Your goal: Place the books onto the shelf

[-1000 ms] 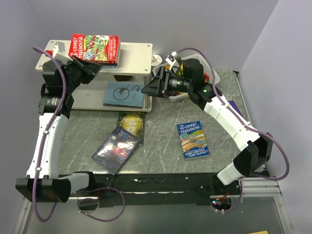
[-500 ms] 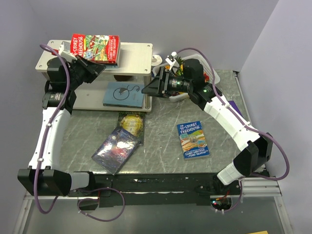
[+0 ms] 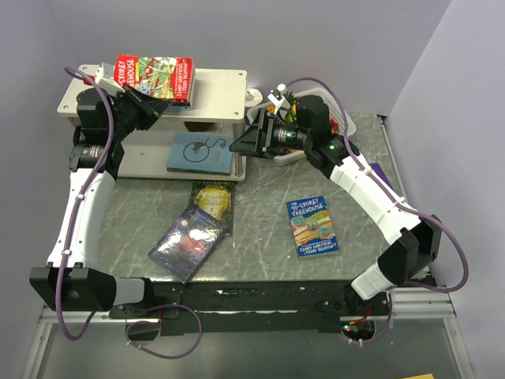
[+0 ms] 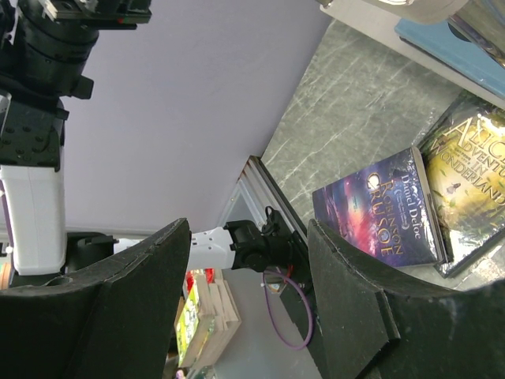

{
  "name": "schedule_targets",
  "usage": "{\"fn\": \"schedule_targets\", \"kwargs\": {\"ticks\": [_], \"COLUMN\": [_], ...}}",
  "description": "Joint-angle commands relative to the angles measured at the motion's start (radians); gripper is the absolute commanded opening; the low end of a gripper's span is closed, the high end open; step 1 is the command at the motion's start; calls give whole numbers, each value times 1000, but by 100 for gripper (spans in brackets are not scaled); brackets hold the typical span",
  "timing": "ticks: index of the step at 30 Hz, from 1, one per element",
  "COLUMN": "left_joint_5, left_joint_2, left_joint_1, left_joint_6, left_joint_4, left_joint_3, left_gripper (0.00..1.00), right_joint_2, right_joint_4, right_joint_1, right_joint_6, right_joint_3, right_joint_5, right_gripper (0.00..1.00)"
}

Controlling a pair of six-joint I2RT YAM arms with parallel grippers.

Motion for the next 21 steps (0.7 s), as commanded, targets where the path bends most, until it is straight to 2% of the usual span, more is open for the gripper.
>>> {"fn": "schedule_targets", "kwargs": {"ticks": [1,21], "left_joint_5": [24,39], "left_joint_2": [16,56], "left_joint_1": [2,2], "left_joint_6": [2,-18], "left_joint_4": [52,85], "left_joint_3": [57,51], "left_gripper": [1,1], "right_joint_2": [-27,-16], "right_joint_4": [15,15], "right_joint_1": [5,2], "right_joint_6": [-16,-16], "right_joint_3": [35,38], "right_joint_5": [7,6], "right_gripper": [68,68]}}
